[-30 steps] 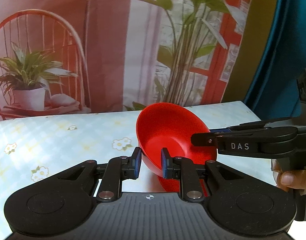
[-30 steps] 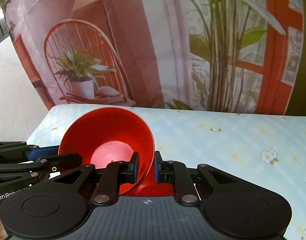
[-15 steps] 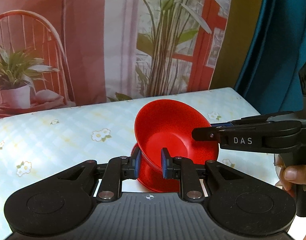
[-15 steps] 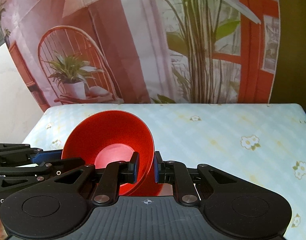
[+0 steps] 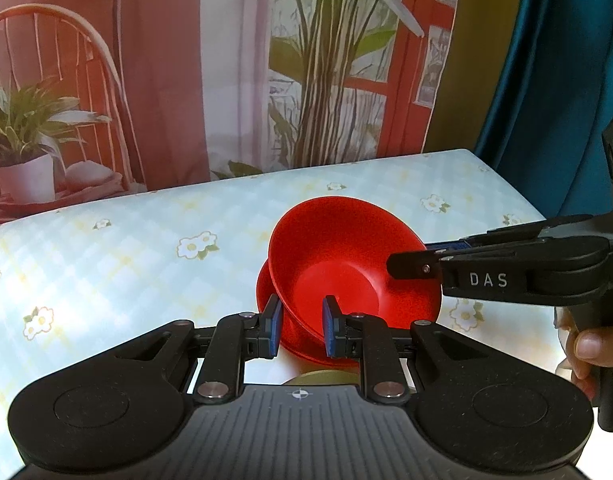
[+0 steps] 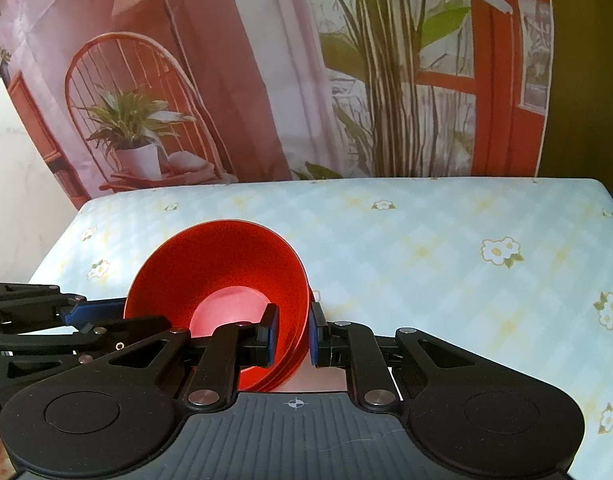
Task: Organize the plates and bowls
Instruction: 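Carry the red bowls with the right tool over the green plate stack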
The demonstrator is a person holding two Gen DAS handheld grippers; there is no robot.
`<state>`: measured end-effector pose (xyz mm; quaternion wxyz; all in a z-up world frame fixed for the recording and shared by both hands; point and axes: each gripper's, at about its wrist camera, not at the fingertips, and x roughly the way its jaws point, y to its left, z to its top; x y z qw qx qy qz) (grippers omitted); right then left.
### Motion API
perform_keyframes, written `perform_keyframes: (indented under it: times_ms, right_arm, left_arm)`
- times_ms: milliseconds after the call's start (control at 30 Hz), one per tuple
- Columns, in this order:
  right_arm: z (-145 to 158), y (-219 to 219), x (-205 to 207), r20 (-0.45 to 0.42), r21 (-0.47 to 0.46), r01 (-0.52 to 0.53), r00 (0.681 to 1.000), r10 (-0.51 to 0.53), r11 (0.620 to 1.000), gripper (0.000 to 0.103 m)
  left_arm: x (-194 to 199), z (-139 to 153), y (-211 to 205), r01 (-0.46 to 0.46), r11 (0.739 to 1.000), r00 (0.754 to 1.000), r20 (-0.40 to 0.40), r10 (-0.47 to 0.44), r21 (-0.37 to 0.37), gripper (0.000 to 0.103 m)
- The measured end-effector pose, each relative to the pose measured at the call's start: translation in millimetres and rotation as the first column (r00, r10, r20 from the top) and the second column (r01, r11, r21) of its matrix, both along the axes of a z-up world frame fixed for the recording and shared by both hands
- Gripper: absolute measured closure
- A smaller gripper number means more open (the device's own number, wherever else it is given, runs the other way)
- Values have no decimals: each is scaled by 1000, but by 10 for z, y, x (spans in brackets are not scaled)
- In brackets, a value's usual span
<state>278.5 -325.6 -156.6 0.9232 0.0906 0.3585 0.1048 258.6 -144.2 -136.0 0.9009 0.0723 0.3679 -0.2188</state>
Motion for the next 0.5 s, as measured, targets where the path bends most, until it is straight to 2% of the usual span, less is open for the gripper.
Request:
perform_keyframes:
  times_ms: [367,500]
  right_arm:
    - [-66,4,21,-2,-4,0,1000,0,1000,86]
    - [-78,2,21,-1,0,4,1000,-4,1000,84]
  left_arm:
    - [23,-33,-19,-15,1000,1000,-6,15,10,81]
    - [37,-52,-18,-27,999,1000,-13,27,21,78]
